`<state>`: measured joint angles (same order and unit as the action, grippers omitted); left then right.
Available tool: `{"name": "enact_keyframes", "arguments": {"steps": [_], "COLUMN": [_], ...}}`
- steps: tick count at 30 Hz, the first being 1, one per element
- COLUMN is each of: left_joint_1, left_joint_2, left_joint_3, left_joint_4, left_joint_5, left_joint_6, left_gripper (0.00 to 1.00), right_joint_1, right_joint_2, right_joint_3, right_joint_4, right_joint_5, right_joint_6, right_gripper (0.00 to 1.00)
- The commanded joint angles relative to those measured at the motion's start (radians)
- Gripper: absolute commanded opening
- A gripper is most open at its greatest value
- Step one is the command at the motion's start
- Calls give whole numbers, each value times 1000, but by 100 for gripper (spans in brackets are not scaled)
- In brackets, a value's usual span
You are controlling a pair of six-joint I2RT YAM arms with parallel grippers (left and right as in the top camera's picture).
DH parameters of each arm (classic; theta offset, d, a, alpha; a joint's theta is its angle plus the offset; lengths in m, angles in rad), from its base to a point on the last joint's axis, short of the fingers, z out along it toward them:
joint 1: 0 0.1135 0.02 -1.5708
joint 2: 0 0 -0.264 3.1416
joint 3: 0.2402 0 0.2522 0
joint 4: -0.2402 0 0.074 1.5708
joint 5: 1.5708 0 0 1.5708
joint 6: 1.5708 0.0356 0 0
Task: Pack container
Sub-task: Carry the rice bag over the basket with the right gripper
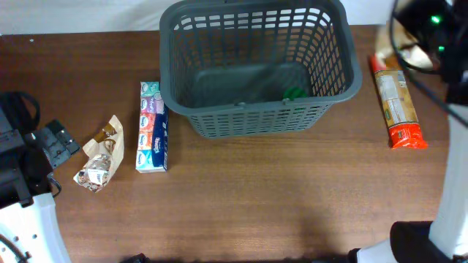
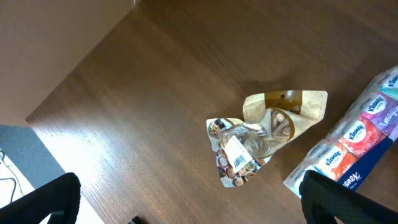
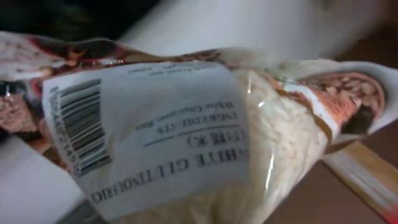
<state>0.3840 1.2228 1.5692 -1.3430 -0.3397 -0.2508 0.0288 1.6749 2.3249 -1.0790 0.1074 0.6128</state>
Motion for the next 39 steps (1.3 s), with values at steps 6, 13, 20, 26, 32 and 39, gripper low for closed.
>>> {"name": "enact_keyframes", "arguments": {"steps": [6,13,20,26,32,39], "left_joint_1": [6,6,6,6,6,6], "left_joint_2": [-11,-11,-11,-11,-11,-11], "left_joint_3": [16,16,16,16,16,16], "left_joint_4": [2,2,2,2,2,2], "left_joint_5": [4,5,4,4,4,4], "left_joint_6": [2,2,2,2,2,2], "left_gripper": [99,99,99,99,99,99], "right_joint_1": [267,345,344,346,346,342], "right_joint_2": [56,206,341,405,415,431], "right_joint_3": [21,21,21,21,1,-76], "right_joint_4": [155,163,107,49,27,28], "right_joint_5": [2,2,1,2,2,3], "right_joint_6": [-221,-319,-329,-329,-329,-329], "right_gripper": [4,4,4,4,4,5]}}
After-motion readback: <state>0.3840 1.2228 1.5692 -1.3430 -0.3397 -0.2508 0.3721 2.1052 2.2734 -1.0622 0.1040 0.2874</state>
